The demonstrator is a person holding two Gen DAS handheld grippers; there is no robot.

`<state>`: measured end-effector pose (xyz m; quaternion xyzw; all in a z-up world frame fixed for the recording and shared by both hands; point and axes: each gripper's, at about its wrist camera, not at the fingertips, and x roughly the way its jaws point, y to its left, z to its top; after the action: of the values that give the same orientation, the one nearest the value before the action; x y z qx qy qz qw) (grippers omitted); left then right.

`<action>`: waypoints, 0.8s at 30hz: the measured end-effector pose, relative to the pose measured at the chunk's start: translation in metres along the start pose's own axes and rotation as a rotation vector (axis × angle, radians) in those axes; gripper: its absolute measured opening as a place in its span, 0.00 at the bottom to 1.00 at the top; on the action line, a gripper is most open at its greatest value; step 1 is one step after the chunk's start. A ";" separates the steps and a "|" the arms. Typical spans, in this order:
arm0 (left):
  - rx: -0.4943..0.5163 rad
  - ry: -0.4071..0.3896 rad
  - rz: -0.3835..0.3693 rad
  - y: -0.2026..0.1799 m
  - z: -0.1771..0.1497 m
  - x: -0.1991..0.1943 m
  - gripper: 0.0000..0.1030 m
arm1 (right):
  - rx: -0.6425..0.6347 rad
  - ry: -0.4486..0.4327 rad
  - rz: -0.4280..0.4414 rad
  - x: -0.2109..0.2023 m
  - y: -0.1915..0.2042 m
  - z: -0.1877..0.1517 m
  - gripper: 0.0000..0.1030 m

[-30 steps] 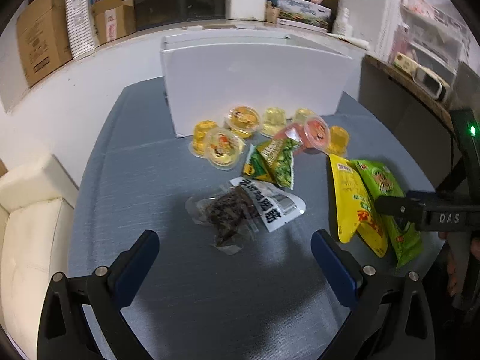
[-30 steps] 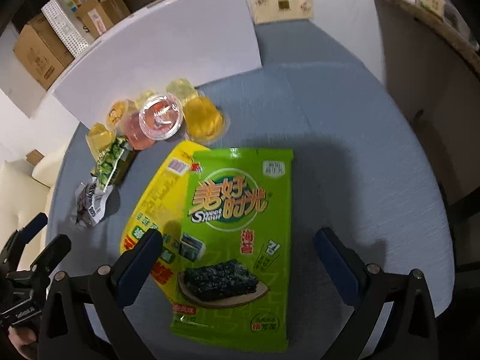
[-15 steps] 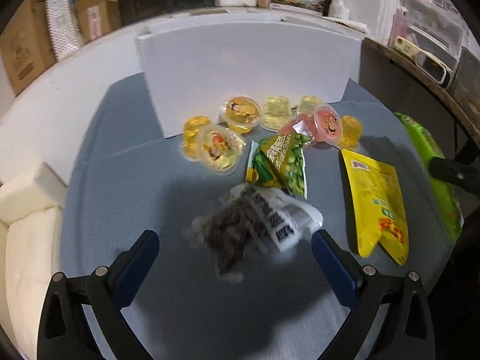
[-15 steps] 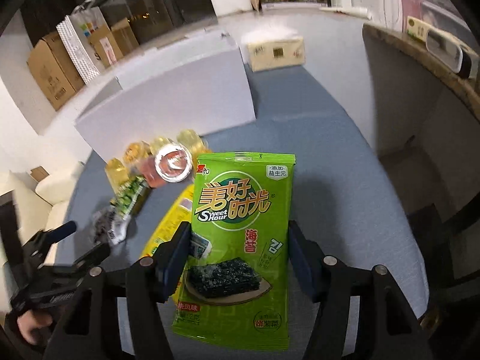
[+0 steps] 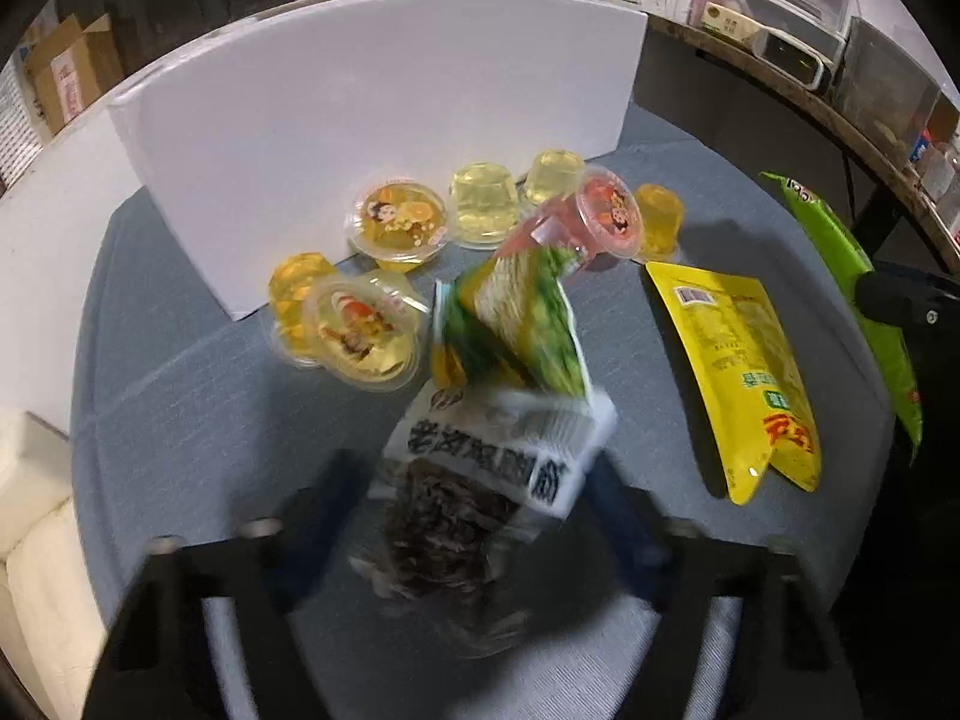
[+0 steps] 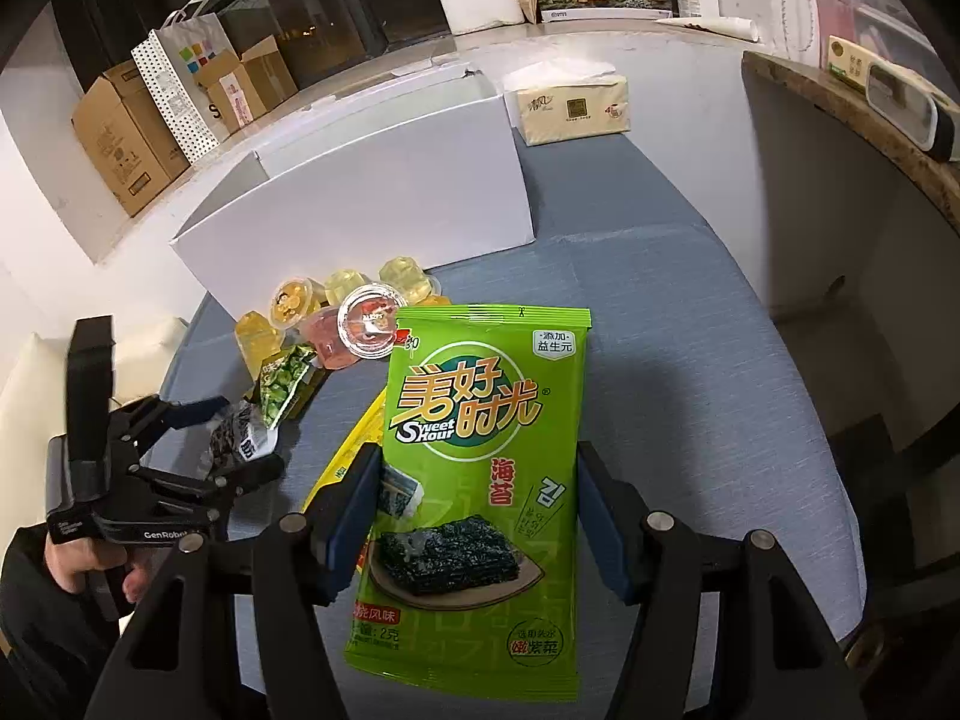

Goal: Organize snacks
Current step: 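Grasp the clear bag of dark snacks with the left tool while the right tool grasps a seaweed pack, then place both held snacks into the white box and open both tools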

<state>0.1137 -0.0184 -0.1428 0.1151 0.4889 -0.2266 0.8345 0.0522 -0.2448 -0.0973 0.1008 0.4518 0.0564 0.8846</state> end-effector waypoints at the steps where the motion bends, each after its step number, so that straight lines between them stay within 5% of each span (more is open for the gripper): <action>1: -0.026 -0.004 -0.004 0.002 -0.002 -0.004 0.62 | 0.000 -0.001 0.001 0.000 0.000 0.000 0.65; 15: -0.157 -0.199 -0.042 -0.009 -0.025 -0.071 0.58 | -0.027 -0.034 0.018 -0.012 0.005 0.006 0.65; 24: -0.232 -0.371 0.012 0.003 0.059 -0.105 0.58 | -0.112 -0.204 0.092 -0.040 0.029 0.089 0.65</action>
<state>0.1159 -0.0122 -0.0224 -0.0224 0.3489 -0.1814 0.9192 0.1005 -0.2350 -0.0085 0.0768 0.3504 0.1114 0.9268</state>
